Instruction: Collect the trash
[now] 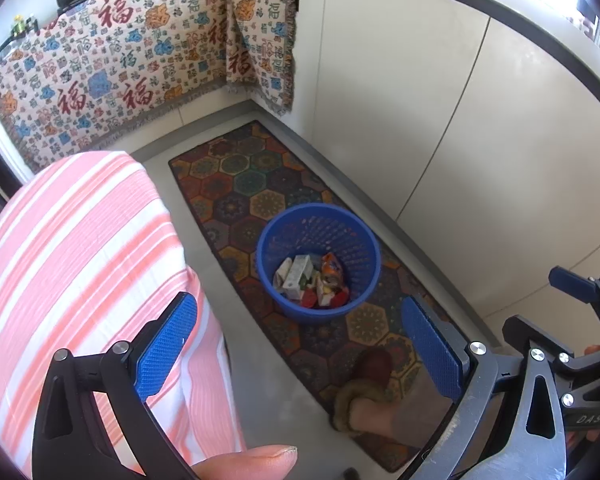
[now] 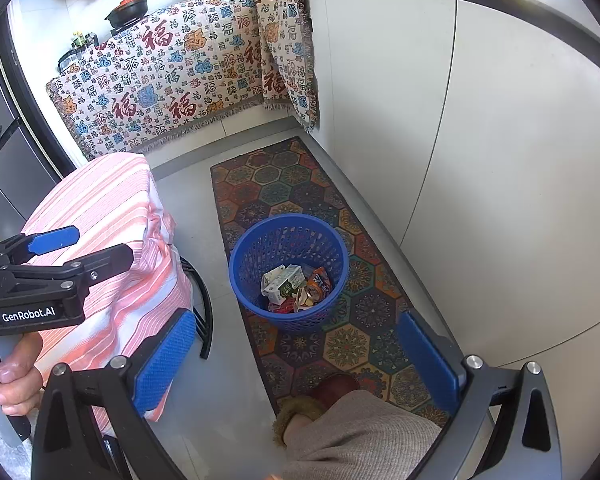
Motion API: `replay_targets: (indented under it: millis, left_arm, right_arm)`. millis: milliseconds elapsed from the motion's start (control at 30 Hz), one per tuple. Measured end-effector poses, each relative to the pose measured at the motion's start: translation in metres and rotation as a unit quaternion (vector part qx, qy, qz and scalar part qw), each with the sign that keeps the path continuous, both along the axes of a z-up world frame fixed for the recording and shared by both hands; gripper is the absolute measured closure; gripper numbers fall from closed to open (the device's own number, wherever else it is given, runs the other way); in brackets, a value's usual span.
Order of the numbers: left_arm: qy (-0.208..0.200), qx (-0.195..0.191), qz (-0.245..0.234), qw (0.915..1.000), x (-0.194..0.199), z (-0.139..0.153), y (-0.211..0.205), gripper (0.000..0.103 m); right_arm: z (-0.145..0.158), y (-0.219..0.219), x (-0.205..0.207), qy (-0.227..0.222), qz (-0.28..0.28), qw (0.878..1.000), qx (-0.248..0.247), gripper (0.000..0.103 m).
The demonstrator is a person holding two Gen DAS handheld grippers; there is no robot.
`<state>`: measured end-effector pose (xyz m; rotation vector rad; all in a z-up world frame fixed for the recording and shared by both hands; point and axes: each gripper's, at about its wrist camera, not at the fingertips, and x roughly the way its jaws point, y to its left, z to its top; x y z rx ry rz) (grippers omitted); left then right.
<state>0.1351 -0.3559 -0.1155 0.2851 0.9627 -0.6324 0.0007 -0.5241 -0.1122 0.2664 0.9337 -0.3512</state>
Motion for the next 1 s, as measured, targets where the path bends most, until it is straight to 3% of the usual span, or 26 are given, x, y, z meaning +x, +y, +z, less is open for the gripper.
replay_targets:
  millis: [1000]
  left_arm:
    - [0.004,0.002,-0.006,1.0,-0.002,-0.0028,-0.0036,0.001]
  right_arm:
    - [-0.0026,-0.002,-0.0008,0.0,-0.006,1.0,0.005,0.0]
